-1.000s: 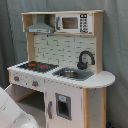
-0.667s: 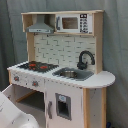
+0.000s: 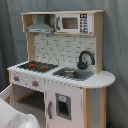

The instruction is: Play with the kitchen

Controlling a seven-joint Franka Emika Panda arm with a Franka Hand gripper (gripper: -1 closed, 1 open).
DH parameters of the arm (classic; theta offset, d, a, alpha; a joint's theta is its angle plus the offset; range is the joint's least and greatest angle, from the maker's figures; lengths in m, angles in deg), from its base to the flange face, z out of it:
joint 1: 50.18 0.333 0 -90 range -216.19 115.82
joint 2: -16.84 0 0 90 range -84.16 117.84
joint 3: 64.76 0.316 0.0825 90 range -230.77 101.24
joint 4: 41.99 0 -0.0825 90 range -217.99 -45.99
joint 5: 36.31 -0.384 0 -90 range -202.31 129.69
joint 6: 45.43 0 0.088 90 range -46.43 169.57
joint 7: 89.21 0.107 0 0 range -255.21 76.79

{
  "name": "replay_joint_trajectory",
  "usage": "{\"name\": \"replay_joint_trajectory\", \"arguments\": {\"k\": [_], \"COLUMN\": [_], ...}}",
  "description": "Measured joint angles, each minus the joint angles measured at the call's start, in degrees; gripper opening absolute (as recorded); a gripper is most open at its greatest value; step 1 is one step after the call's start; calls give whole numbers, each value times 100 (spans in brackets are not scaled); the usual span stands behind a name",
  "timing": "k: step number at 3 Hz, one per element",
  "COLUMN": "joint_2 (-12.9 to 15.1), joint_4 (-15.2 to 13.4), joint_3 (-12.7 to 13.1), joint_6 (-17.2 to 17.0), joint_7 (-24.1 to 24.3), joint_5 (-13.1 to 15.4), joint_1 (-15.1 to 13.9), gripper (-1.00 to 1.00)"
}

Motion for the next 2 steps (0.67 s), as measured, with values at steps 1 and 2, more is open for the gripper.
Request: {"name": "replay_joint_trajectory", "arguments": {"k": [1,2], "joint_2": [-335,-551], "joint_4": [266,424], "joint_3": [157,271], "joint_6": [85,124], "joint_7": [493,1049], "joint_5": [-276,-518], "joint_1": [-197,-342], "gripper": [100,100]}}
